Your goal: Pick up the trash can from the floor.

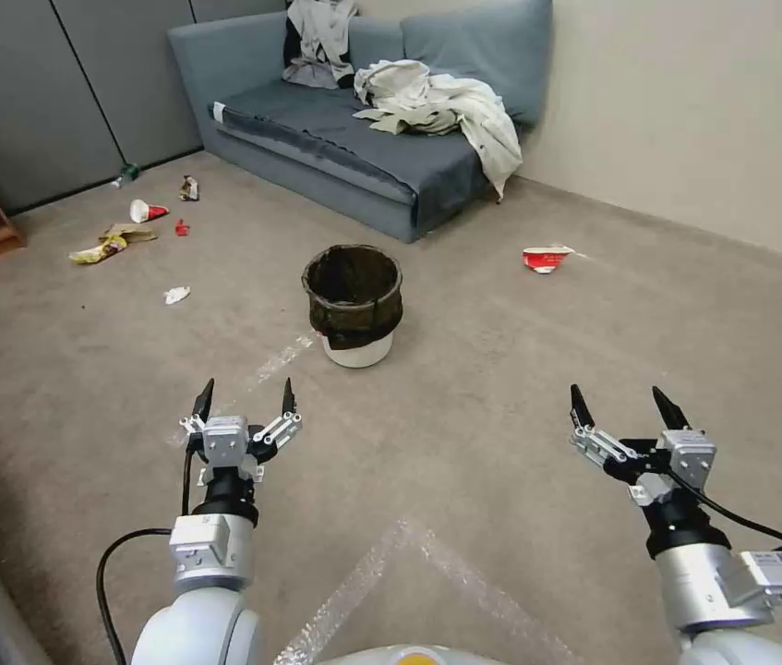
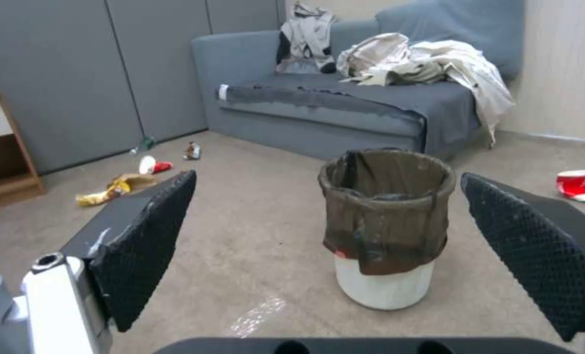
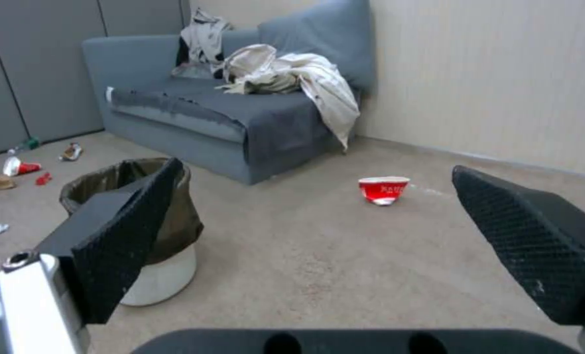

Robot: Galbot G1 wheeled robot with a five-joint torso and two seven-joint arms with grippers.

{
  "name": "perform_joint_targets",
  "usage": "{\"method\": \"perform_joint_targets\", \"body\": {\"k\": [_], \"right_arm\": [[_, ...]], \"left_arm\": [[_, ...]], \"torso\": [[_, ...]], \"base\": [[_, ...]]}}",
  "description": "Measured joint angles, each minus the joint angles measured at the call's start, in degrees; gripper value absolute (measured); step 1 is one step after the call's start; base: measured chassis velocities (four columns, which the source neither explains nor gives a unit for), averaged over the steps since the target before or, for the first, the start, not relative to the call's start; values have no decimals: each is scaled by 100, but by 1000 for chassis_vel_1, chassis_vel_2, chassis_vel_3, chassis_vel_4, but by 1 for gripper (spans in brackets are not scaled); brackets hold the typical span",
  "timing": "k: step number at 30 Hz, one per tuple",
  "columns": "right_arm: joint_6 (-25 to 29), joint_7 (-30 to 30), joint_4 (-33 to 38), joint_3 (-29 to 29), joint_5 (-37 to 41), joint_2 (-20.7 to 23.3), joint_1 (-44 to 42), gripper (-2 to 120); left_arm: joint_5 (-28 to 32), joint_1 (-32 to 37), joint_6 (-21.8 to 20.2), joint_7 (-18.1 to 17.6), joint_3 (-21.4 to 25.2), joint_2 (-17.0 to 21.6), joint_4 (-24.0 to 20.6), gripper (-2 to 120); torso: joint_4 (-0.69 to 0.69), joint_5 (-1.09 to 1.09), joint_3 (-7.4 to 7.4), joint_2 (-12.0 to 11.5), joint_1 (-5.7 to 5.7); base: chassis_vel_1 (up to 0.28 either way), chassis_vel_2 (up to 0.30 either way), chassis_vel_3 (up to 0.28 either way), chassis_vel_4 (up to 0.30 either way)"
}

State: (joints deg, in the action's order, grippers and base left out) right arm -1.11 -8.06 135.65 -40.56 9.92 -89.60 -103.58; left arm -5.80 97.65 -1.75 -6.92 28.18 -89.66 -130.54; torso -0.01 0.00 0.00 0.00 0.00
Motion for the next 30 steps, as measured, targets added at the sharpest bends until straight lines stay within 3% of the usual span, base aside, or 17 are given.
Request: {"method": "perform_joint_targets", "body": {"k": [30], "right_arm": [[161,-75,40,6,4,-35,-137,100]], "left_arm": [[77,50,-27,-27,54,6,-179,100]], "torso": [[1,0,0,0,0]], "base": [[-111,109,112,-105]]}}
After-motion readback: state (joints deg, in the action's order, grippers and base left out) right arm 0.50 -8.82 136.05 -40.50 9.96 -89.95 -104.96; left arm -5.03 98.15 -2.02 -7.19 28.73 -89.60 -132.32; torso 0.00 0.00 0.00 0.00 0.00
